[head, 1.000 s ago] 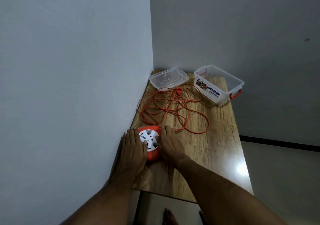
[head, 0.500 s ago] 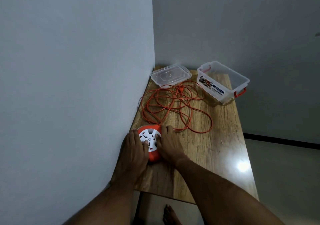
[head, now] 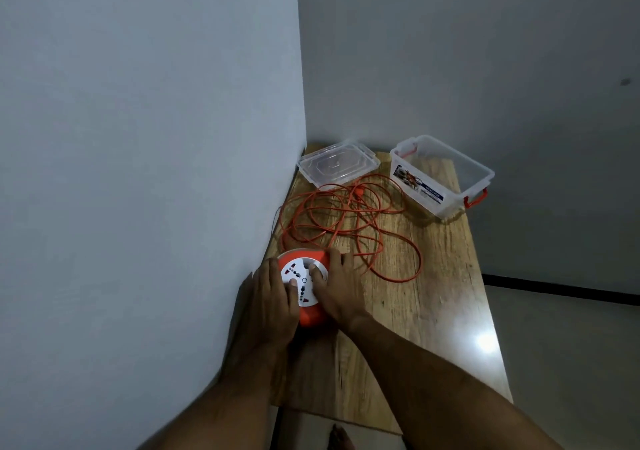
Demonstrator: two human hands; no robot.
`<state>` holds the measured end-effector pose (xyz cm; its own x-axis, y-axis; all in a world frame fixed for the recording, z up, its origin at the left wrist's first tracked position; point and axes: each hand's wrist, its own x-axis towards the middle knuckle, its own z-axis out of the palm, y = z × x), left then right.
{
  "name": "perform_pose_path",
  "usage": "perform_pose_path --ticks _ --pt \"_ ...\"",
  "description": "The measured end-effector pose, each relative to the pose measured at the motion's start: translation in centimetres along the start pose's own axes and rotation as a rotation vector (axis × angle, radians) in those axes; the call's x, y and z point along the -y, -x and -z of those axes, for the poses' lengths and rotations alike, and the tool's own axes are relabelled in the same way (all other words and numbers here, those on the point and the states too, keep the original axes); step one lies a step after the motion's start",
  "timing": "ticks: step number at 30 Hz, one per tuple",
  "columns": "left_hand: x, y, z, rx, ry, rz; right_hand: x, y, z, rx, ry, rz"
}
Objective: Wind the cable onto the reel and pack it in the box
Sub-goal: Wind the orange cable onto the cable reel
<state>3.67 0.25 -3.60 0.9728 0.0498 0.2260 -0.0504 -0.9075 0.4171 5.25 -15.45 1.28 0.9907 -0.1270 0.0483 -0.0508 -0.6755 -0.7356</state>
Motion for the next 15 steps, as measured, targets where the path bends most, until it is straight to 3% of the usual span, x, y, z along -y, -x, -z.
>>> perform_pose_path --ticks 4,10,15 --pt "-4.0 -3.7 3.0 -0.109 0.112 -0.079 2.1 -2.8 2.6 -0.129 -0.18 -0.045" --pt "-10.0 -10.6 6.9 -0.225 0.377 -0.214 4.1 -7.8 8.4 -0.338 -0.29 0.051" --pt "-15.3 -16.6 9.3 -0.205 0.475 -0.309 5.0 -11.3 14.5 -0.522 -0.295 0.166"
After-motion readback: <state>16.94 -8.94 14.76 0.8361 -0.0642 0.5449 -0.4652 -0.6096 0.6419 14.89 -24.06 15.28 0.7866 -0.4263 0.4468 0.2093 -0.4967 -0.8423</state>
